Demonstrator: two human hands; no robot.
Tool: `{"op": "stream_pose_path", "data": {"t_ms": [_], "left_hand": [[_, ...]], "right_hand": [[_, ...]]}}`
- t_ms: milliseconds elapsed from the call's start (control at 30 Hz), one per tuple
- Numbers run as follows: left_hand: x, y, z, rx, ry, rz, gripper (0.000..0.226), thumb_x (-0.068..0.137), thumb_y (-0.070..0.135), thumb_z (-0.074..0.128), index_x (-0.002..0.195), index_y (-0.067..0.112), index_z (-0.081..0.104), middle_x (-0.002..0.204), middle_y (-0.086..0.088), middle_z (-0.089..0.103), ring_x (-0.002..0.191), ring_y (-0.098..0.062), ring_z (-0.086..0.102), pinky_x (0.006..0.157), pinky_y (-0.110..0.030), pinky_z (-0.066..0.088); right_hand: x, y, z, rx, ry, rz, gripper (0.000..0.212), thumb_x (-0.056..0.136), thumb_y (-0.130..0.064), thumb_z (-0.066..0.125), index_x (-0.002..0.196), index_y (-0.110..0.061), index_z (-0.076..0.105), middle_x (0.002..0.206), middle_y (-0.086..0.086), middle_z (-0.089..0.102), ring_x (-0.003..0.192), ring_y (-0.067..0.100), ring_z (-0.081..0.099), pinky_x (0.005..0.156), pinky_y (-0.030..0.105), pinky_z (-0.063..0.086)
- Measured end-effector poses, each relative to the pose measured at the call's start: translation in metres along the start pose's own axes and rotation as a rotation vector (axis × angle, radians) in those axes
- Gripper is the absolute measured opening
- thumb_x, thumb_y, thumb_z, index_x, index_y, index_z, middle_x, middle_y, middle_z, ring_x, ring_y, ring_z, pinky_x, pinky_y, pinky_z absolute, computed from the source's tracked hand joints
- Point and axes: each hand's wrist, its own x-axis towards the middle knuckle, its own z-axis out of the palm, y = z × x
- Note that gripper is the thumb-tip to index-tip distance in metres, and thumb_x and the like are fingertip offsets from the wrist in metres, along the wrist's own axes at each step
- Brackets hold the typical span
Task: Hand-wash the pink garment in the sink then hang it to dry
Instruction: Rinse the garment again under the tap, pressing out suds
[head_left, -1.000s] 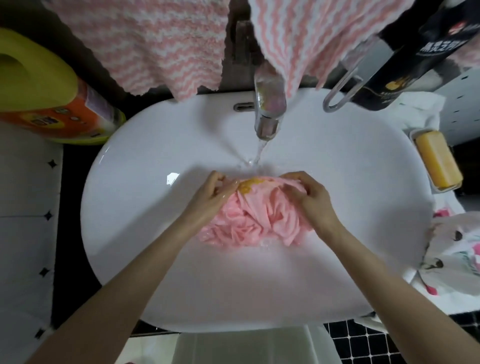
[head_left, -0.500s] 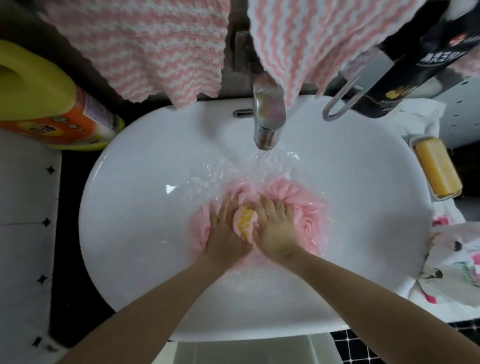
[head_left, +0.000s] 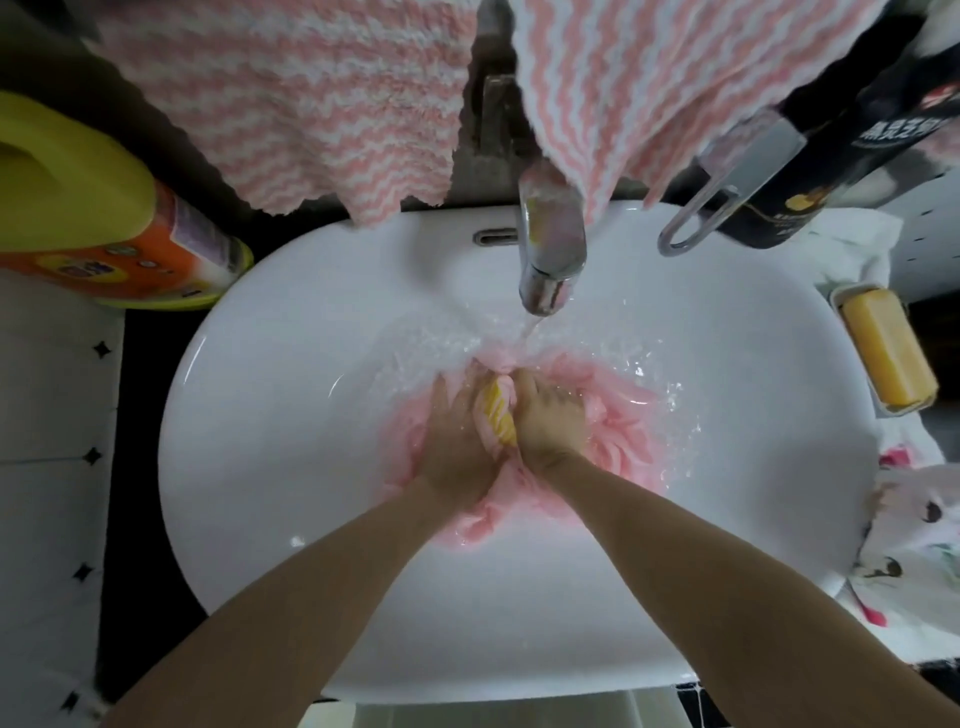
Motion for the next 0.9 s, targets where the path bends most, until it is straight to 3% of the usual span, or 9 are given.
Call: {"op": "stream_pose_path", "data": {"t_ms": [100, 267, 367, 467, 567, 667, 733, 800, 900], "left_hand": [[-0.006, 0.003, -0.009, 0.018, -0.039, 0.011, 0.07, 0.085, 0.046, 0.018, 0.148, 0.014, 0.026, 0.153, -0.011, 0.027, 0.142, -0.034, 0.019, 0.114, -0.058, -0.001], [-0.017, 0.011, -0.018, -0.071, -0.01, -0.022, 0.064, 0.08, 0.044, 0.029, 0.133, 0.018, 0.053, 0.137, -0.005, 0.053, 0.134, -0.03, 0.039, 0.107, -0.058, 0.019], [-0.017, 0.01, -0.028, 0.028, -0.075, 0.01, 0.075, 0.08, 0.049, 0.009, 0.148, 0.023, 0.027, 0.155, -0.002, 0.026, 0.145, -0.028, 0.011, 0.113, -0.061, 0.006], [-0.014, 0.01, -0.042, 0.055, -0.167, 0.022, 0.068, 0.093, 0.05, 0.027, 0.151, 0.023, 0.005, 0.159, -0.001, 0.002, 0.146, -0.026, -0.01, 0.113, -0.06, -0.007], [-0.014, 0.012, -0.045, 0.117, -0.199, -0.026, 0.073, 0.093, 0.053, 0.033, 0.151, 0.021, 0.004, 0.159, -0.003, -0.001, 0.145, -0.028, -0.01, 0.11, -0.062, -0.009], [-0.029, 0.005, -0.04, 0.031, -0.17, -0.161, 0.082, 0.09, 0.058, 0.039, 0.151, 0.017, 0.003, 0.159, -0.004, -0.002, 0.146, -0.024, -0.008, 0.112, -0.059, -0.004], [-0.047, -0.003, -0.034, -0.14, -0.062, -0.272, 0.083, 0.086, 0.057, 0.05, 0.15, 0.019, 0.014, 0.159, -0.004, 0.003, 0.145, -0.024, 0.001, 0.114, -0.052, 0.007], [-0.061, -0.006, -0.027, -0.3, 0.1, -0.382, 0.077, 0.078, 0.052, 0.065, 0.143, 0.022, 0.035, 0.155, -0.01, 0.012, 0.142, -0.03, 0.012, 0.11, -0.048, 0.016], [-0.065, -0.005, -0.026, -0.487, 0.161, -0.541, 0.073, 0.069, 0.042, 0.075, 0.133, 0.022, 0.047, 0.144, -0.011, 0.029, 0.131, -0.034, 0.027, 0.104, -0.045, 0.027]], "right_hand": [[-0.006, 0.002, -0.001, 0.096, -0.042, -0.028, 0.016, 0.072, -0.011, 0.052, 0.084, -0.012, 0.062, 0.066, 0.01, 0.064, 0.051, 0.032, 0.058, 0.054, 0.032, 0.037], [-0.029, 0.013, -0.003, 0.058, -0.058, -0.127, 0.033, 0.078, -0.026, 0.053, 0.108, -0.016, 0.063, 0.095, 0.011, 0.061, 0.078, 0.034, 0.06, 0.074, 0.04, 0.044], [-0.035, 0.014, -0.012, 0.082, -0.125, -0.119, 0.055, 0.077, -0.041, 0.041, 0.12, -0.014, 0.061, 0.114, 0.013, 0.061, 0.095, 0.036, 0.062, 0.08, 0.044, 0.046], [-0.029, 0.018, -0.036, 0.286, -0.29, -0.121, 0.068, 0.071, -0.052, 0.038, 0.133, -0.026, 0.053, 0.129, 0.004, 0.056, 0.115, 0.029, 0.055, 0.094, 0.041, 0.043], [-0.032, 0.031, -0.062, 0.52, -0.256, -0.027, 0.062, 0.075, -0.055, 0.038, 0.128, -0.031, 0.057, 0.134, 0.0, 0.053, 0.122, 0.02, 0.049, 0.099, 0.03, 0.039], [-0.042, 0.052, -0.076, 0.391, 0.012, 0.07, 0.06, 0.08, -0.057, 0.042, 0.124, -0.022, 0.062, 0.133, 0.007, 0.053, 0.12, 0.029, 0.048, 0.101, 0.034, 0.033], [-0.04, 0.068, -0.08, 0.382, -0.045, 0.237, 0.061, 0.083, -0.056, 0.054, 0.137, -0.027, 0.049, 0.145, 0.009, 0.039, 0.129, 0.03, 0.039, 0.109, 0.039, 0.025], [-0.035, 0.073, -0.081, 0.534, -0.155, 0.445, 0.072, 0.082, -0.05, 0.066, 0.145, -0.031, 0.035, 0.151, 0.008, 0.029, 0.136, 0.028, 0.032, 0.114, 0.045, 0.023], [-0.029, 0.045, -0.073, 0.81, -0.259, 0.501, 0.091, 0.075, -0.052, 0.072, 0.149, -0.031, 0.024, 0.141, 0.005, 0.047, 0.129, 0.024, 0.045, 0.111, 0.044, 0.031]]}}
